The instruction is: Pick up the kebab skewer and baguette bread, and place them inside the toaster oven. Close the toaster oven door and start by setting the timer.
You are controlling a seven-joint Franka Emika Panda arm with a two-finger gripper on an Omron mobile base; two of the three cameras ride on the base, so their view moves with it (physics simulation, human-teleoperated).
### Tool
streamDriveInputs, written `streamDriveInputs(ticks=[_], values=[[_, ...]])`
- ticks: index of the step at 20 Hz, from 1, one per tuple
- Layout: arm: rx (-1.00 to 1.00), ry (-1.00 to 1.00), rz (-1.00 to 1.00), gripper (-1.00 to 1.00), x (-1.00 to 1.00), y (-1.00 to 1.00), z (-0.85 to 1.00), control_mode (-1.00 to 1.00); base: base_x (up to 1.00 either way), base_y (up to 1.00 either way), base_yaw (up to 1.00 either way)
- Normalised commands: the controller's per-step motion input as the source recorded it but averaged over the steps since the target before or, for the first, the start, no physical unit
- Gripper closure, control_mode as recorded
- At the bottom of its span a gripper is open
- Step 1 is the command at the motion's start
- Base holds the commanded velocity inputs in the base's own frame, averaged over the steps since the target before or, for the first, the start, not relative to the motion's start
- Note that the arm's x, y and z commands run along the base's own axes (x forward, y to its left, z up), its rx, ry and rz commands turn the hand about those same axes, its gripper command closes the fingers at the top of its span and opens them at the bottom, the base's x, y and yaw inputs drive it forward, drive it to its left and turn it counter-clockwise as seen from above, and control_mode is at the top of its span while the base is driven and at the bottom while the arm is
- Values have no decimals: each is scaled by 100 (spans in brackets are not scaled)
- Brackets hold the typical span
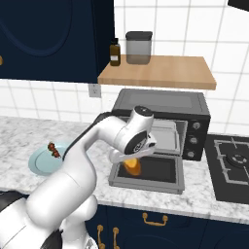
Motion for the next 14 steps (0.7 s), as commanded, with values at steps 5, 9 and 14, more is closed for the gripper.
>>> streamDriveInputs(ticks=[5, 9, 14], values=[[0, 0, 1, 100, -9, 0, 0, -100, 0, 0, 0], [-3, -5, 31, 100, -23, -7, 38, -100, 0, 0, 0], [-8, -21, 41, 100, -15, 6, 70, -100, 0, 0, 0]])
